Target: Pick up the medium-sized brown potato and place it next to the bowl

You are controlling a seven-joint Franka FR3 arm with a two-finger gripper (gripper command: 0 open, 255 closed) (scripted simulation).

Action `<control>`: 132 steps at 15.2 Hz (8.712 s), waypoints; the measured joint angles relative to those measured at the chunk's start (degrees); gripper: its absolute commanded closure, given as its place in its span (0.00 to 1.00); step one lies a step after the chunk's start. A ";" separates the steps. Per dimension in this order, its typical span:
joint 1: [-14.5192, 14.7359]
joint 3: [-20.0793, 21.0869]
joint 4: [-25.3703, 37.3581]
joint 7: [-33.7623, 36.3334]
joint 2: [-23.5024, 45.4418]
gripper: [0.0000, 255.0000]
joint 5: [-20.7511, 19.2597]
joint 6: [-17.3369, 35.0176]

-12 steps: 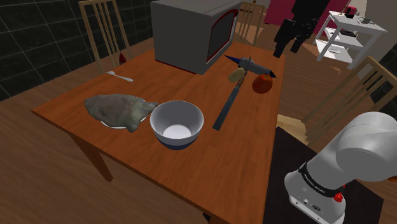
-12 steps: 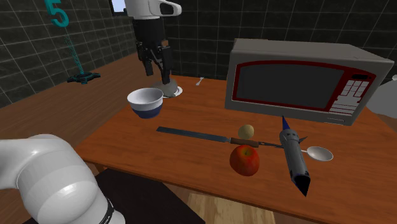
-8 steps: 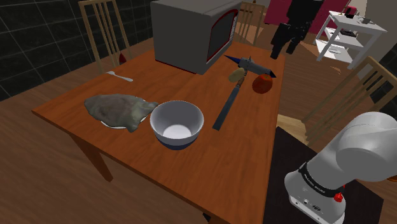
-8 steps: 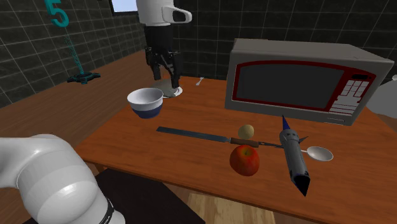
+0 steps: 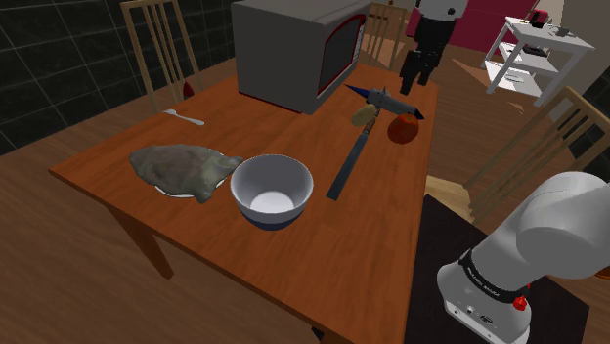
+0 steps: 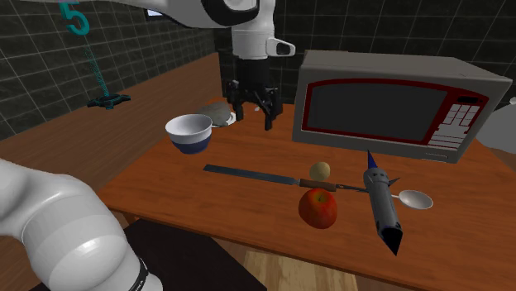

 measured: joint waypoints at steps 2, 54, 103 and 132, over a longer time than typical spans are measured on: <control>0.02 -1.47 1.35 -3.27 3.51 0.00 -0.52 1.51; -4.17 -7.09 31.45 -33.53 48.46 1.00 2.89 10.28; 11.86 2.73 31.14 -9.44 30.89 1.00 1.96 -9.30; 33.63 18.14 58.52 27.01 50.70 1.00 5.47 -17.68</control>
